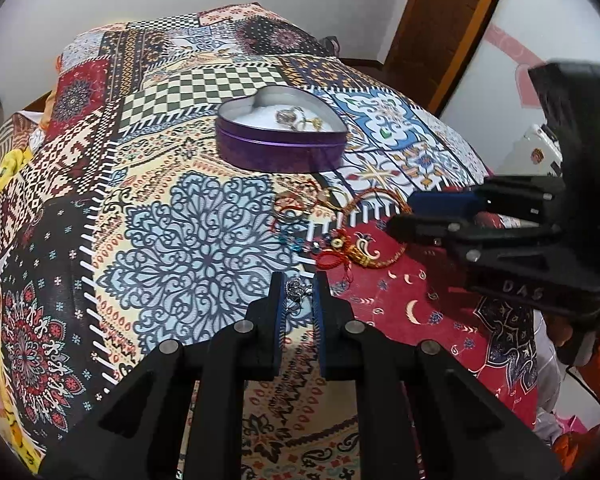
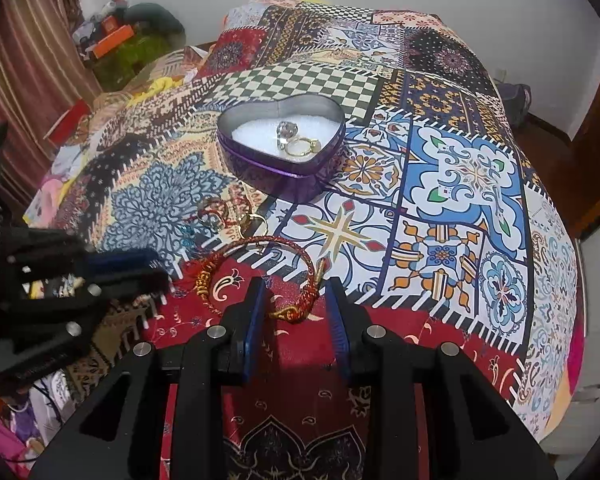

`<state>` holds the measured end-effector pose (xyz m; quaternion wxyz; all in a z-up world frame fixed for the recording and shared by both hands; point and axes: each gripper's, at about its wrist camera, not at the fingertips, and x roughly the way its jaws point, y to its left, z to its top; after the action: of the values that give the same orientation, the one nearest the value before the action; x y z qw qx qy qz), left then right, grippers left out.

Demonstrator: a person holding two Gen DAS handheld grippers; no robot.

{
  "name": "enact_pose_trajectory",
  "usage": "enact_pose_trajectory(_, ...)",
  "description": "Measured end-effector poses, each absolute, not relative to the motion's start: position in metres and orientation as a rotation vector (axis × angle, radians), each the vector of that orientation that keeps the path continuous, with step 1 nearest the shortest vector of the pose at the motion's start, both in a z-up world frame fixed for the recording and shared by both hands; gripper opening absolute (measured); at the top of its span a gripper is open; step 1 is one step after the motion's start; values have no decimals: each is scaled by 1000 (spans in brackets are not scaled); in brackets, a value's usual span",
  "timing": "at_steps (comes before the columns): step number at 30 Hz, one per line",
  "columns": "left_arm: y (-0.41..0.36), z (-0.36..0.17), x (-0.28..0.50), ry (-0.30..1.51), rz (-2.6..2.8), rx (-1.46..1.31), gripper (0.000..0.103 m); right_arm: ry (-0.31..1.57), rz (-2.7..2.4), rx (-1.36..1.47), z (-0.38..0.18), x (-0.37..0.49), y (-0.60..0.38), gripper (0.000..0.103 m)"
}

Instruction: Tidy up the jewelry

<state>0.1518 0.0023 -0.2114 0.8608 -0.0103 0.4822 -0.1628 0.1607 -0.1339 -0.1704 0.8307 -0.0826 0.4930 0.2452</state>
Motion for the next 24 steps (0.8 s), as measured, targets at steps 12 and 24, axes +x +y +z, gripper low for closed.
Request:
enact_pose_trajectory(12, 11, -200, 151, 976, -319, -56, 12, 1010, 483, -218, -173, 160, -135, 7)
enact_pose_trajectory(24, 11, -176, 148, 913, -307, -66, 12, 944, 450, -162, -148, 158, -150, 7)
